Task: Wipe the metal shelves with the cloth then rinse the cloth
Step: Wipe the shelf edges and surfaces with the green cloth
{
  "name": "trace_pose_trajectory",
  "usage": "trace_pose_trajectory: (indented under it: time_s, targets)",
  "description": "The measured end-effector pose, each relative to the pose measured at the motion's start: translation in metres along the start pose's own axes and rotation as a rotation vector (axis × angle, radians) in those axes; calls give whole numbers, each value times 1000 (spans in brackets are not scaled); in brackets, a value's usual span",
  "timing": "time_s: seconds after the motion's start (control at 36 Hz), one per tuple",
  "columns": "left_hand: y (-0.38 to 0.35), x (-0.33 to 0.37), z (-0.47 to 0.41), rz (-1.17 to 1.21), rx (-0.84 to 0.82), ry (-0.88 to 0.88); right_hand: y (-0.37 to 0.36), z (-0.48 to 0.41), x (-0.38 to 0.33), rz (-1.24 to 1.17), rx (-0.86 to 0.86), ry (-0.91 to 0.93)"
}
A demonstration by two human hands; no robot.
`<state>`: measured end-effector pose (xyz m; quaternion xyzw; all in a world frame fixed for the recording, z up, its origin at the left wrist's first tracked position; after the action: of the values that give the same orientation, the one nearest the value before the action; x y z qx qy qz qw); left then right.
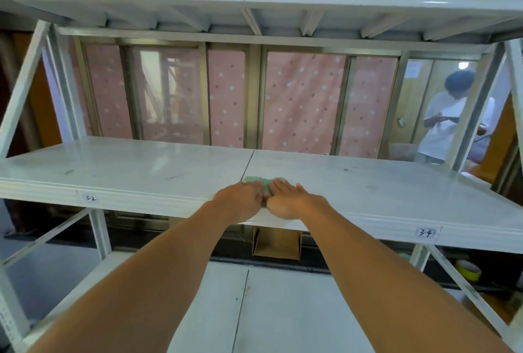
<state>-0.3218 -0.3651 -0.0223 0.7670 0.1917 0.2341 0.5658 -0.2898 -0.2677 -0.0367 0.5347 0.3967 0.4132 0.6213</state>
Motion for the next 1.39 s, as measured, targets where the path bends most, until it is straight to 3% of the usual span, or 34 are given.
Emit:
trace_pose_trajectory:
  time_s: [0.28,0.64,1.39]
  targets:
    - [8,-19,15,26,-8,-14,-5,2,-23,8,34,-45]
    - [29,-124,72,-25,-121,65,-10,7,-148,-21,12,-56]
    - [76,-294,145,64,-75,180,-15,-30,-332,-16,5,-94]
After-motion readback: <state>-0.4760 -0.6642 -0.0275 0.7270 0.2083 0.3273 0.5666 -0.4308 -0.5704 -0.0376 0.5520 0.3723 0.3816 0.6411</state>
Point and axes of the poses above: each hand's wrist, its own z-axis away from the middle knuckle, its own y-axis out of the back of the hand, x = y × z, the point moved 8 cm from there along -z, towards the middle knuckle, and after that the axes turned 10 degrees about -y, right-handed, at the moved point
